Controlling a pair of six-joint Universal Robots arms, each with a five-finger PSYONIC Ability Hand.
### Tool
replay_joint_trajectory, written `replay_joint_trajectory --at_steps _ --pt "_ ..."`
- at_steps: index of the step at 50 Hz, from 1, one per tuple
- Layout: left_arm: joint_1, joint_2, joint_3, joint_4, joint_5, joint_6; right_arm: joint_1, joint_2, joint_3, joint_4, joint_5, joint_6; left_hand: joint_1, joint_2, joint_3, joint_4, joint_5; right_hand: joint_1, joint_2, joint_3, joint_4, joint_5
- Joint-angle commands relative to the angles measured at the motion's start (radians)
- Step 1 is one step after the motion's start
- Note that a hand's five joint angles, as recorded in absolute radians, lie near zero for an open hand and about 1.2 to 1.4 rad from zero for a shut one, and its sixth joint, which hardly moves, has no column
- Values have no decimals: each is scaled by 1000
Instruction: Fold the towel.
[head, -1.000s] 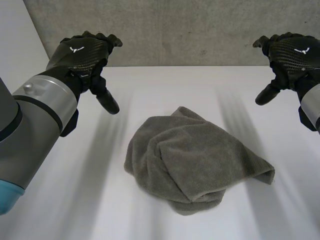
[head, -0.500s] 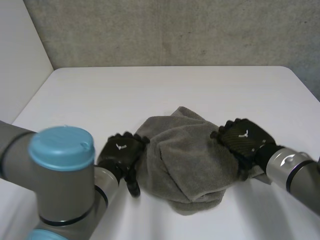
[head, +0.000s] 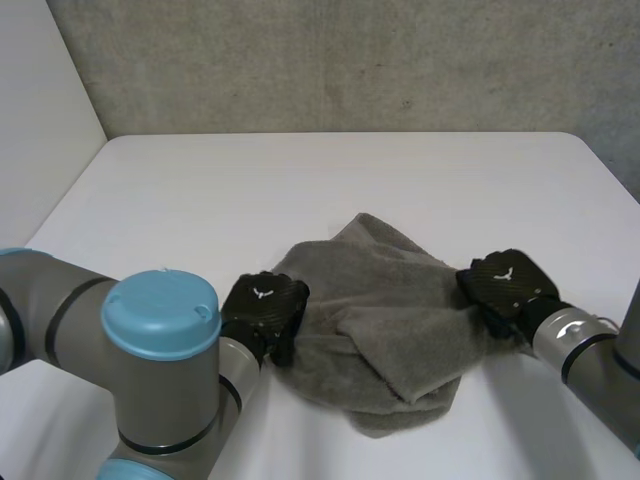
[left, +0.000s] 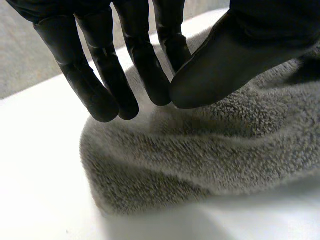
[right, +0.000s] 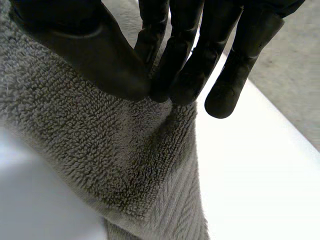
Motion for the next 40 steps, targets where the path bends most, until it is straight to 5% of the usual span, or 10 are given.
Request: replay_joint_trajectory --at_steps 1,8,17,20,21,22,24,30,40 --pt "14 137 -20 -12 7 -4 -54 -168 7 89 -10 25 -65 -103 -141 -115 -281 79 71 58 59 50" --pt "35 384 -61 -22 22 -1 -162 -397 -82 338 -109 57 -65 -103 -141 -115 -281 79 71 58 59 50" --pt "110 420 -116 -12 141 -5 -249 -514 -201 564 -308 63 -65 -103 -141 -115 -281 79 71 58 59 50" --pt "104 358 -147 -5 187 -13 -247 -505 -191 550 -308 59 -264 -302 -340 -314 -480 79 71 58 59 50" --pt "92 296 -144 -2 202 -19 -247 -505 -191 550 -308 59 -650 -688 -726 -701 -866 79 71 58 59 50" --pt "92 295 -144 -2 202 -19 -246 -494 -185 538 -305 59 -654 -692 -730 -705 -870 79 71 58 59 50" --pt "40 182 -121 -9 220 -28 -243 -471 -181 518 -292 57 -1134 -1172 -1210 -1185 -1350 79 71 58 59 50" --pt "-29 68 -78 -14 223 -27 -239 -358 -164 450 -214 48 -1218 -1256 -1294 -1269 -1434 79 71 58 59 50" --pt "-92 -73 23 1 216 -18 -247 -276 -107 390 -203 43 -1130 -1168 -1206 -1181 -1346 79 71 58 59 50"
